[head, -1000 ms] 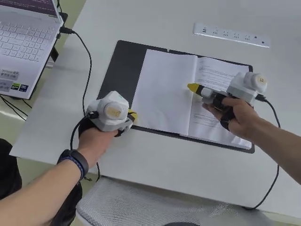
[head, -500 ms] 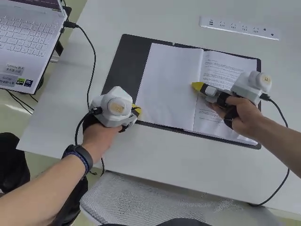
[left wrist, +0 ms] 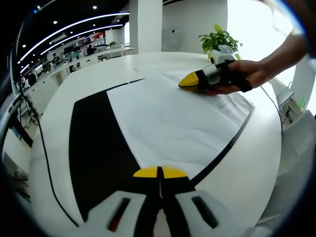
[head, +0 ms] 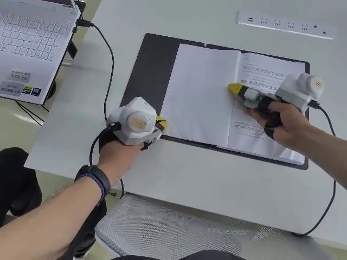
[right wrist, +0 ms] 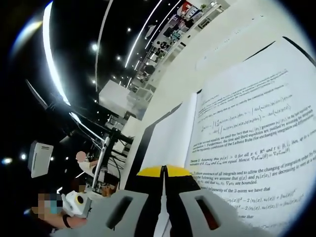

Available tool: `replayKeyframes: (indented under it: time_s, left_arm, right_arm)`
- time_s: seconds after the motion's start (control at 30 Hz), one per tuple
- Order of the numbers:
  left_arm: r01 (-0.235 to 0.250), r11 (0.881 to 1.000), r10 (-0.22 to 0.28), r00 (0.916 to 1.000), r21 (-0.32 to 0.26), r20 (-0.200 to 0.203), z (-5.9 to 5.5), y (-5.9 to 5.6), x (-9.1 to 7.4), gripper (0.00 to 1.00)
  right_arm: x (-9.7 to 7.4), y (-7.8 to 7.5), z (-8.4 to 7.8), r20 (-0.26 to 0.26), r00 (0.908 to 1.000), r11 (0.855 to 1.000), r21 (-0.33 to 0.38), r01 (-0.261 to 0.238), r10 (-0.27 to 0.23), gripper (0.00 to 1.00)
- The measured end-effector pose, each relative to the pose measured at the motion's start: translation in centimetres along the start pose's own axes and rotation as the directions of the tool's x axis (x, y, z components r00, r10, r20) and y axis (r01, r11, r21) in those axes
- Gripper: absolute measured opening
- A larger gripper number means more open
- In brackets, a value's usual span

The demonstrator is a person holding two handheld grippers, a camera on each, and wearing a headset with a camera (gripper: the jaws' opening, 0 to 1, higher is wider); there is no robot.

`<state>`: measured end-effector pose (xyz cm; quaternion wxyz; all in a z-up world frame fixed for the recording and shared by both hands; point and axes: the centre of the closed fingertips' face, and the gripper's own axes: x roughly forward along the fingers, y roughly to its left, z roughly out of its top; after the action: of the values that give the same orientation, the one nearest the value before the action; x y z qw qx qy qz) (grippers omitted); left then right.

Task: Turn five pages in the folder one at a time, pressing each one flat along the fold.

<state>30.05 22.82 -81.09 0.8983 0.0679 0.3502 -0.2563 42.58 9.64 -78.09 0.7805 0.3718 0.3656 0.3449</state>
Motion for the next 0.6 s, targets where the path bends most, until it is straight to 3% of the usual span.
replayKeyframes:
  time_s: [0.1,0.4,0.6]
  left_arm:
    - [-0.005,1.0,0.005,1.0,0.002,0.003,0.1,-0.1,-0.1,0.0]
    - [0.001,1.0,-0.001,1.0,0.002,-0.005,0.3,-0.2,-0.4,0.0]
    - [0.001,1.0,-0.001,0.9999,0.007,-0.012,0.3,-0.1,-0.4,0.0]
  right_arm:
    - [0.7,-1.2,0.9,-0.008,0.9999,1.0,0.012,-0.015,0.015,0.0]
    - [2.6,-3.2,4.1,0.048,0.9988,0.999,0.04,-0.013,0.011,0.0]
    - [4.0,-5.1,6.9,0.147,0.9886,0.993,0.122,0.012,-0.03,0.0]
